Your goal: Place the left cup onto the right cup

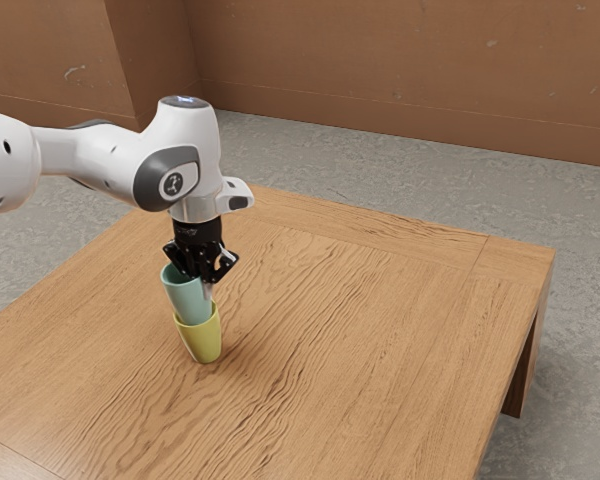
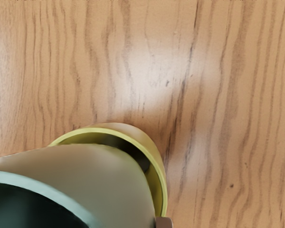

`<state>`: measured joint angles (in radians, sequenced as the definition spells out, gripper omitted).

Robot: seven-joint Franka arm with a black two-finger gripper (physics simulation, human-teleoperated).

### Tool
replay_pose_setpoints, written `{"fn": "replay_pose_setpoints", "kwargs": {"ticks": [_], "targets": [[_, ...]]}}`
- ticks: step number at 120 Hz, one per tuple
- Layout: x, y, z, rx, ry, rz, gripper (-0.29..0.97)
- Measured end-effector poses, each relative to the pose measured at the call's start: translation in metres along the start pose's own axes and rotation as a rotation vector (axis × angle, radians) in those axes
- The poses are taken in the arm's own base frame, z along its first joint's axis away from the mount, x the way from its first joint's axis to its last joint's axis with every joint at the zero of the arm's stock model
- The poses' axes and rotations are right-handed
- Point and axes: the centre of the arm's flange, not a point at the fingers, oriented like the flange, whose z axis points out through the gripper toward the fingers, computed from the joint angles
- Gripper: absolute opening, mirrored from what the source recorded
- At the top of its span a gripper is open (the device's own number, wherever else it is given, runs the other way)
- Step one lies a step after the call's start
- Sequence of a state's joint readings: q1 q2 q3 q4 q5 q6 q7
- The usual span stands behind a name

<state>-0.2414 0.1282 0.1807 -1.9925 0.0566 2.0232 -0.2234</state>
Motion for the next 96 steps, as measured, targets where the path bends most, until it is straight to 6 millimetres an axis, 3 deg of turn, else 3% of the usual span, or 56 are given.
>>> {"fn": "replay_pose_setpoints", "kwargs": {"ticks": [96], "targets": [[-0.001,0.004,0.011,0.001,0.005,-0.011,-0.11]]}}
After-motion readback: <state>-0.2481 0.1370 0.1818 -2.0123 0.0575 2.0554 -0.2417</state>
